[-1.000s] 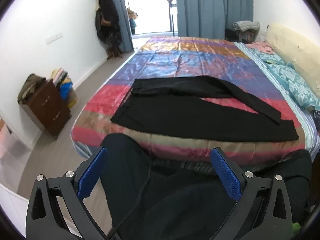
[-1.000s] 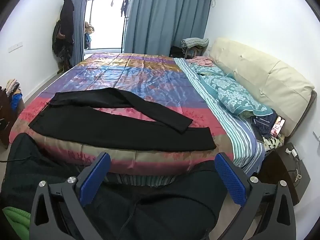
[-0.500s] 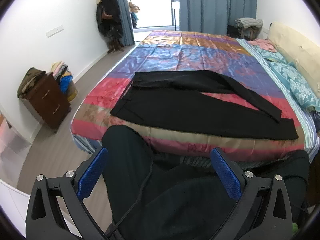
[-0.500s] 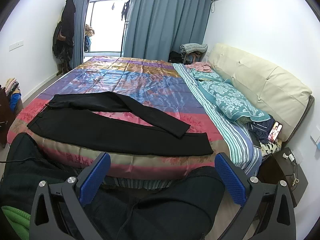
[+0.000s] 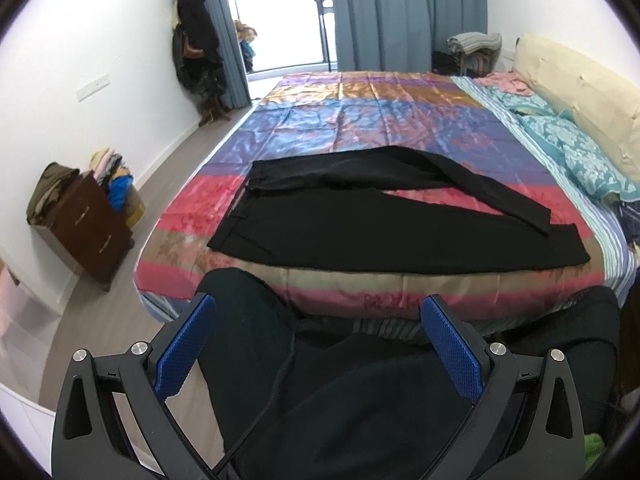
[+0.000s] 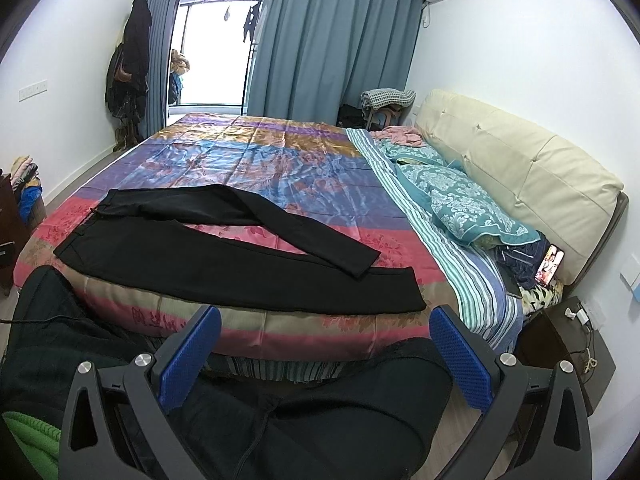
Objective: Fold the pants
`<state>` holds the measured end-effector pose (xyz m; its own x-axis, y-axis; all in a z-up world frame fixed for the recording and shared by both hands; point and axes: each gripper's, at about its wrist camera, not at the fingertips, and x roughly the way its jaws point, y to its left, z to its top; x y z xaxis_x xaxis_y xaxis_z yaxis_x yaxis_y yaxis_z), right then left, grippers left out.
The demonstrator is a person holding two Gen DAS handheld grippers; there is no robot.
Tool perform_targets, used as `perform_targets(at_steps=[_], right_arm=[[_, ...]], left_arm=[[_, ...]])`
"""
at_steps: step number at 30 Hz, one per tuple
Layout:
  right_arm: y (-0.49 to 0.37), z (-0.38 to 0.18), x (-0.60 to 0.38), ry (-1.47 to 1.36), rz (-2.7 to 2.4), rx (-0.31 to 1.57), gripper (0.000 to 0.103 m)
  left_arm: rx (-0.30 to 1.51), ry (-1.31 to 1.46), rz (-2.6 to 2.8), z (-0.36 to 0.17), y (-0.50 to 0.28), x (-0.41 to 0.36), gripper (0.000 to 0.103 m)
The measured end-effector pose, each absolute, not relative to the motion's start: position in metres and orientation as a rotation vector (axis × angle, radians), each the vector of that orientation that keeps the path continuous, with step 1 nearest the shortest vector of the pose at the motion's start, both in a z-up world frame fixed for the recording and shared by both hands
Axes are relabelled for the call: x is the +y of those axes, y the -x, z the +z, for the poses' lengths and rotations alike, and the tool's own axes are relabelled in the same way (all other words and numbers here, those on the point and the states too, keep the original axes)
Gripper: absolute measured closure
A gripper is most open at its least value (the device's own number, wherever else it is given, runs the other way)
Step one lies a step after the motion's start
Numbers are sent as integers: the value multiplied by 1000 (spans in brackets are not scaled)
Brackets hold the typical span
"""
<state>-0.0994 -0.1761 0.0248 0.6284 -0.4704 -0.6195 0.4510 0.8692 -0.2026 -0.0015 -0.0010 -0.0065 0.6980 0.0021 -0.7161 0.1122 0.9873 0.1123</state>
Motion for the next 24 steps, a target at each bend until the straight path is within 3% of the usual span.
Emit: perform_targets(at_steps=[24], right_arm=[[99,21,-173,32,-521,729,0]], left_arm=[[801,-156,-48,-12,-1,-1,1]])
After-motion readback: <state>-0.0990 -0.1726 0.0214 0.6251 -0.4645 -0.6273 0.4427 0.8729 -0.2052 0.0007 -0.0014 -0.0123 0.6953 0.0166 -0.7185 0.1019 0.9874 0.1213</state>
